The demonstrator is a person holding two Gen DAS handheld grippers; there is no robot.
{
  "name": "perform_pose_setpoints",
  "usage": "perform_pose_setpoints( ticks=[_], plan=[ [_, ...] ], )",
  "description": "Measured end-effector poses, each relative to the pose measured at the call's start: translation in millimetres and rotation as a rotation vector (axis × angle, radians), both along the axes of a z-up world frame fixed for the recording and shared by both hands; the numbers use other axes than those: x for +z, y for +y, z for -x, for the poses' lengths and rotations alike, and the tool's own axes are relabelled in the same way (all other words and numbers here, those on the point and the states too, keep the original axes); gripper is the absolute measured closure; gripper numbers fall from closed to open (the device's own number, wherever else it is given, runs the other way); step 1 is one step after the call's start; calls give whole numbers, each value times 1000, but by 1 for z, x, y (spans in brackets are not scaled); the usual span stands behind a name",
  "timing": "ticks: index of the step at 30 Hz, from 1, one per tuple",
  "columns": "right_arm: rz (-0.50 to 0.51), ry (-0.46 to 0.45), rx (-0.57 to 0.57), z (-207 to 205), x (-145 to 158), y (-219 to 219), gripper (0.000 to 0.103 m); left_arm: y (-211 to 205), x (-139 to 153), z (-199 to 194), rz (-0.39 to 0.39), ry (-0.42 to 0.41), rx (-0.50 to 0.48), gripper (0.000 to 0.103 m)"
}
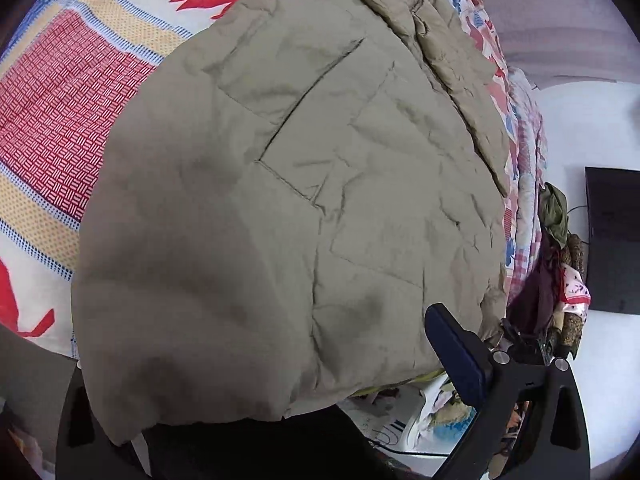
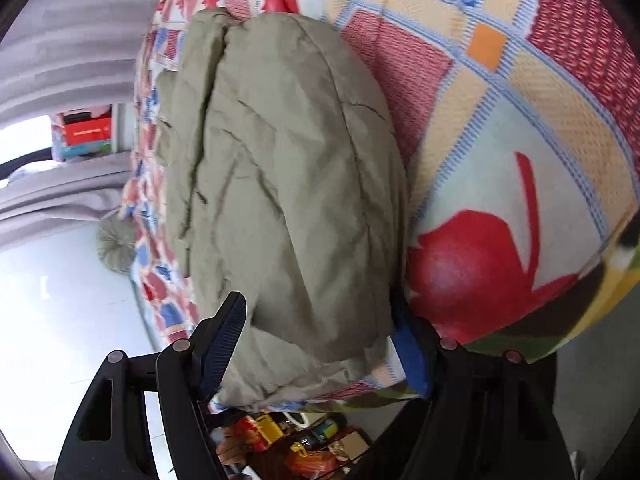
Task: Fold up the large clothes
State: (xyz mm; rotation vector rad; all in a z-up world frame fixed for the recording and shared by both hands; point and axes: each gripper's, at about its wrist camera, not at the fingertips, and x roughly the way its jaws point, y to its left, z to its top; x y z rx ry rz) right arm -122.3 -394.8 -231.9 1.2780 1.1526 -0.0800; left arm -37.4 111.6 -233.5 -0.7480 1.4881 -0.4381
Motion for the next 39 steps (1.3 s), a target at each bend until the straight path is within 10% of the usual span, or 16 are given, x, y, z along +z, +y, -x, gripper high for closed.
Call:
perform_pose_setpoints(
  ticks=[9, 13, 16, 18, 20, 23, 39],
  plan=[
    [-122, -39, 0, 13, -8, 22, 29, -2, -9, -5, -26, 14, -27, 1],
    [-29, -28, -21, 0, -7, 39, 29, -7, -6, -7, -26, -8, -49, 2],
    [-7, -48, -89, 1, -3, 28, 29, -4, -9, -9, -19, 11, -42, 33],
    [-30, -37, -104, 1, -6, 24, 32, -1, -13, -10, -3, 29, -49, 84],
    [-34, -9, -90, -1, -8, 27, 53, 2, -10, -12, 27, 20, -34, 90],
    [-15, 33, -59, -4, -10, 32, 92, 6, 14, -19, 37, -44, -21, 91],
    [218, -258, 165, -129, 115, 2, 94, -26, 163, -152, -122, -433, 31, 91]
  ],
)
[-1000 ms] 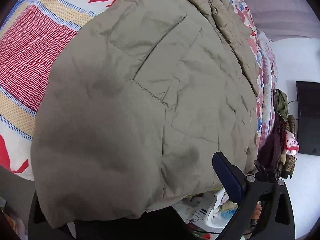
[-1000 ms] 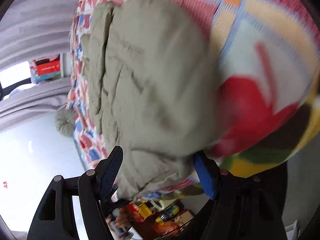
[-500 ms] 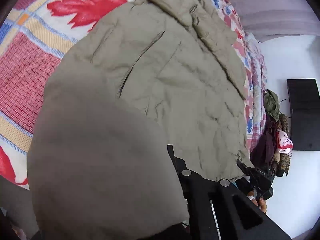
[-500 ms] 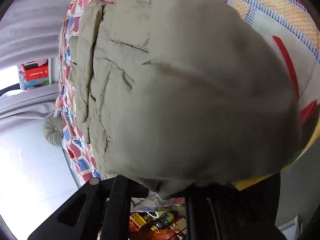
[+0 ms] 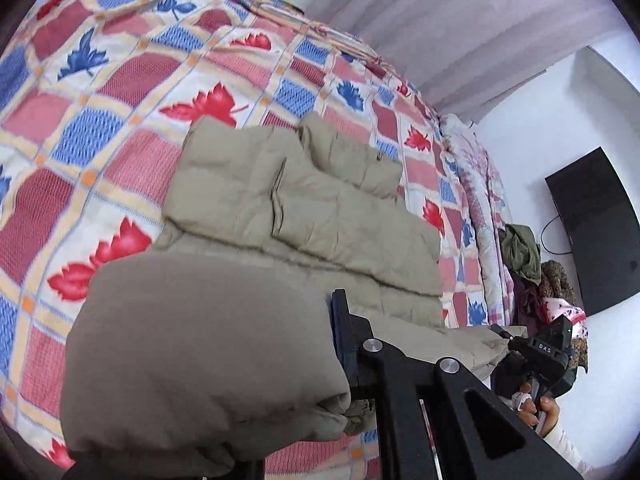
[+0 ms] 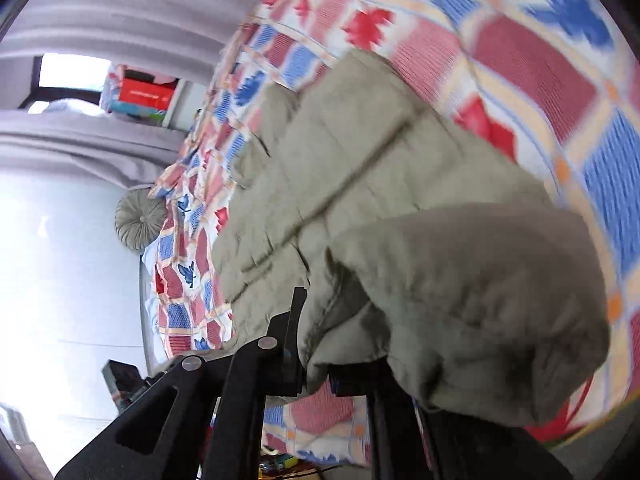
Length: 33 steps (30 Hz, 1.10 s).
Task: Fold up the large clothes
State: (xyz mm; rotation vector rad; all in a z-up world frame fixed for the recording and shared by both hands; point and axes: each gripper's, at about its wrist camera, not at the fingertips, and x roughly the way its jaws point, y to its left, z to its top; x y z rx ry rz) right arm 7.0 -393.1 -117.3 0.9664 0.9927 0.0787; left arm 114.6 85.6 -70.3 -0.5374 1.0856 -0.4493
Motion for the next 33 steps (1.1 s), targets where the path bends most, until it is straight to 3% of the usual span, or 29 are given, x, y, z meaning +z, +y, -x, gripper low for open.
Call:
perform_pose_setpoints(
  ticks=[6, 11, 15, 20, 24, 28, 31, 32, 33],
  plan=[
    [141, -104, 124, -91, 50, -13, 94, -22, 27, -71, -78, -123, 57, 91],
    [312, -130, 177, -181, 65, -9, 94, -46, 0, -142, -194, -140, 87, 91],
    [402, -67, 159, -245, 29, -3, 94, -57, -48, -187, -253, -79, 118, 91],
    [402, 12, 99, -277, -28, -4, 94, -70, -99, -223, -335, -28, 98, 91],
    [399, 50, 76, -292, -62, -8, 94, -73, -122, -234, -346, 8, 123, 91],
    [401, 66, 65, -299, -73, -5, 93, -73, -122, -236, -366, 22, 122, 90],
    [391, 78, 64, -301, -69, -4, 92, -72, -106, -227, -380, -8, 91, 81],
    [384, 81, 68, -301, -66, -5, 92, -71, -100, -223, -372, -21, 83, 69],
    [374, 78, 73, -299, -62, -7, 88, -69, -93, -219, -366, -32, 75, 38]
  ],
)
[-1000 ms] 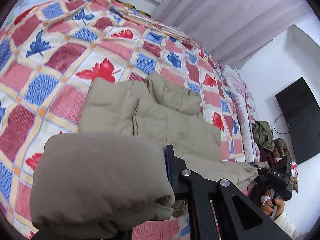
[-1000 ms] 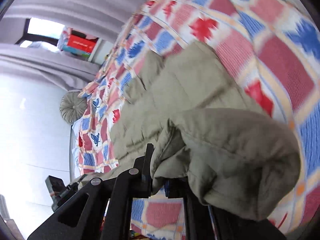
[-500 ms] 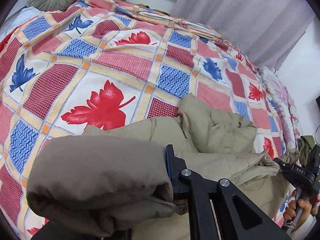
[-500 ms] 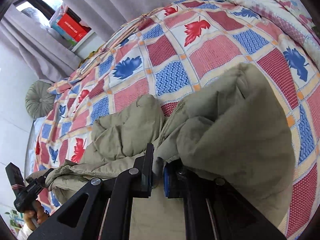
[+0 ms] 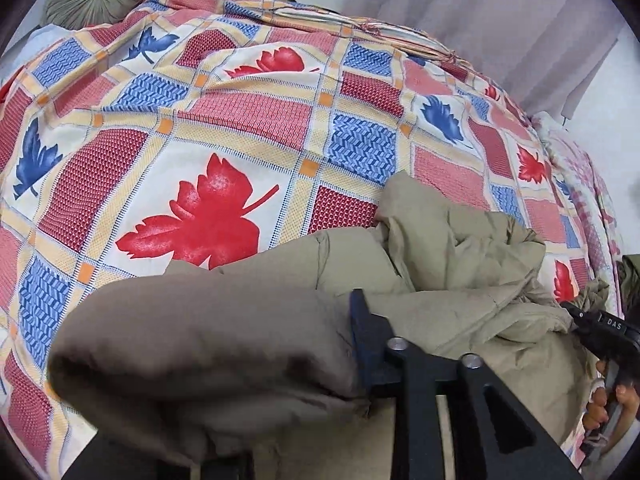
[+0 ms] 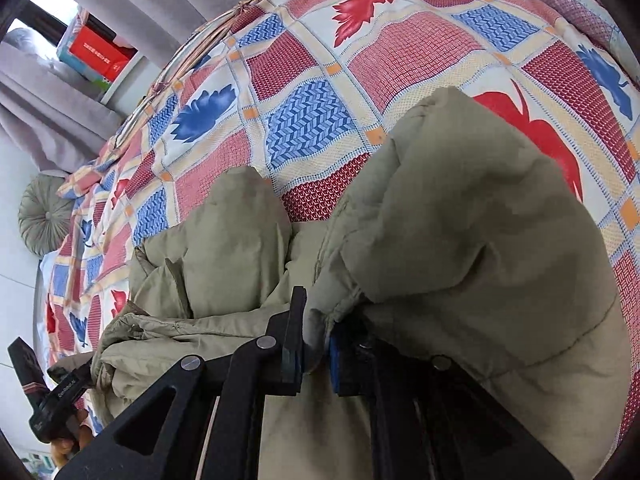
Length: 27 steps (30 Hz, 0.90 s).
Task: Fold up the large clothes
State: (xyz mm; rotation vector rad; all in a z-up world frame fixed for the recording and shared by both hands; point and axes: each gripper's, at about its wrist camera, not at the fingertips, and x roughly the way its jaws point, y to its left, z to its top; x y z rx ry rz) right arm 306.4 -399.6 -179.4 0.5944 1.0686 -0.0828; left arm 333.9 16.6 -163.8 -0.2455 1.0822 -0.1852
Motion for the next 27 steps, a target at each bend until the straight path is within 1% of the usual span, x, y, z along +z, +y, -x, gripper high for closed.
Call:
perform_pose_setpoints(
  ticks=[1, 2, 3, 4, 5, 7, 8, 9, 10, 11, 12, 13, 14, 16, 19, 21, 24, 26, 27],
  plan=[
    [-8, -3, 4, 1, 4, -1, 85, 2, 7, 5, -10, -19, 1, 22],
    [-18, -9, 9, 4, 9, -2, 75, 4, 16, 11, -41, -51, 19, 1],
    [-22, -20, 13, 7, 15, -3, 57, 6, 26, 18, -74, -94, 31, 0],
    [-23, -34, 18, 11, 21, -3, 44, 8, 32, 22, -87, -115, 19, 0],
    [-15, -54, 24, 16, 29, -3, 31, 10, 36, 25, -91, -116, 12, 0],
    [20, -80, 45, 24, 40, -1, 31, 13, 42, 30, -84, -115, 21, 0],
    [29, -76, 57, 29, 42, 1, 31, 12, 42, 32, -67, -109, 7, 6],
    [37, -60, 68, 34, 42, 3, 35, 8, 41, 33, -52, -100, -13, 22],
    [47, -51, 72, 40, 41, 5, 44, 3, 38, 34, -36, -83, -43, 30],
    [56, -42, 79, 45, 40, 6, 62, -6, 31, 33, -10, -63, -88, 45],
    [61, -25, 92, 49, 36, 9, 69, -16, 26, 34, -3, -56, -115, 59],
    [57, -22, 105, 52, 32, 10, 70, -27, 19, 34, -11, -51, -138, 63],
    [56, -19, 123, 53, 27, 12, 72, -40, 10, 33, -22, -30, -155, 63],
    [91, -1, 151, 48, 14, 19, 73, -63, -11, 28, -60, -25, -167, 63],
    [138, 19, 166, 29, -9, 28, 74, -79, -41, 12, -115, -31, -122, 63],
    [160, 20, 163, 14, -20, 30, 75, -81, -53, -1, -122, -37, -83, 63],
    [188, 14, 161, -10, -33, 31, 77, -82, -62, -18, -128, -17, -58, 63],
    [209, 14, 163, -22, -39, 32, 77, -79, -60, -24, -131, 10, -48, 63],
    [218, 22, 160, -26, -40, 33, 77, -75, -54, -26, -133, 9, -44, 63]
  ],
)
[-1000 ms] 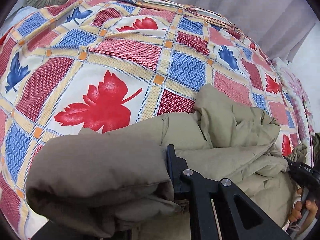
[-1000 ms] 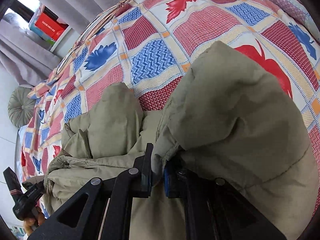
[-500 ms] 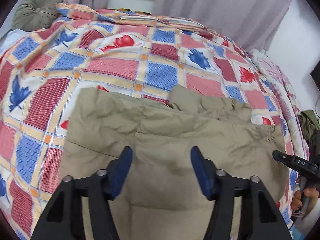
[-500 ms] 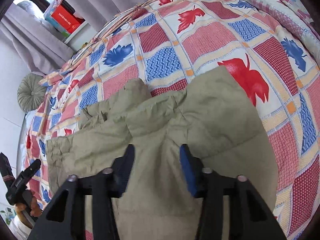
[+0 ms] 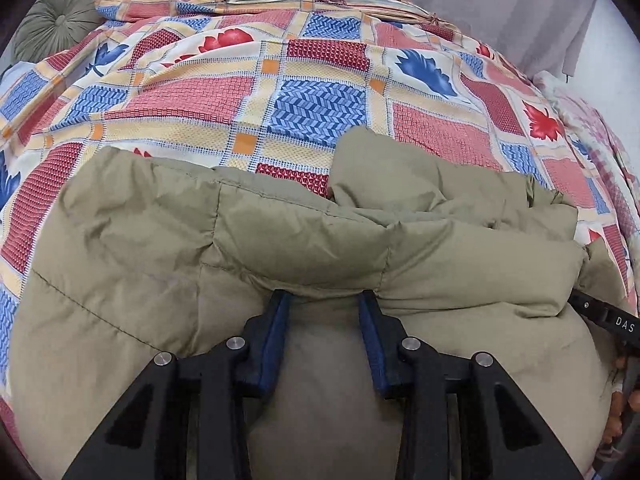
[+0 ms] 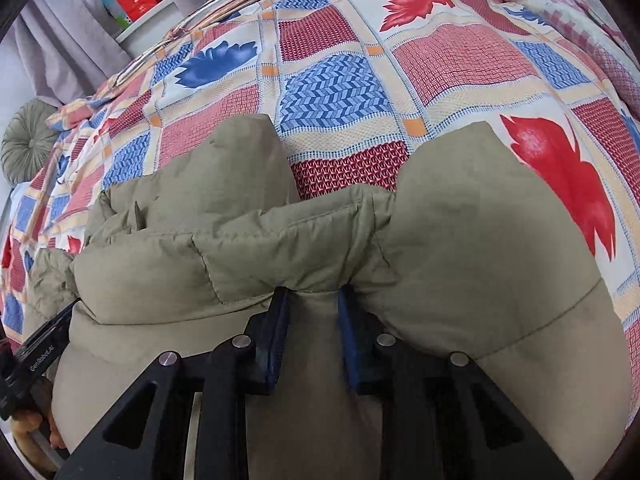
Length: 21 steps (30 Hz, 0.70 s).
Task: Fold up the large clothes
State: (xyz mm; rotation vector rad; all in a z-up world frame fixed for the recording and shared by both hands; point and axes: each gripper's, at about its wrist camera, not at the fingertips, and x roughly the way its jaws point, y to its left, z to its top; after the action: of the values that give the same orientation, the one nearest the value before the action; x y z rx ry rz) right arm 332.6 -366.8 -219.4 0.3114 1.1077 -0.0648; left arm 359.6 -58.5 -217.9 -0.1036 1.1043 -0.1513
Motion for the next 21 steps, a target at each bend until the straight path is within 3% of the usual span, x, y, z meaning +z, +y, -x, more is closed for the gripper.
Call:
perform_pose_setpoints(
  ticks=[4, 7, 10, 13, 21],
  plan=[
    [41, 0, 7, 2, 18, -6, 76, 46, 26, -8, -113, -84, 113, 61],
    [125, -35, -48, 13, 35, -32, 76, 87, 14, -18, -181, -37, 247, 58],
    [125, -15, -159, 22, 30, -70, 77, 104, -15, -22, -154, 37, 267, 52],
    [8, 21, -234, 22, 2, -95, 77, 94, -27, -27, -189, 28, 267, 50],
    [128, -11, -213, 7, -15, -79, 74, 80, -40, -45, -255, 40, 262, 48]
  ],
)
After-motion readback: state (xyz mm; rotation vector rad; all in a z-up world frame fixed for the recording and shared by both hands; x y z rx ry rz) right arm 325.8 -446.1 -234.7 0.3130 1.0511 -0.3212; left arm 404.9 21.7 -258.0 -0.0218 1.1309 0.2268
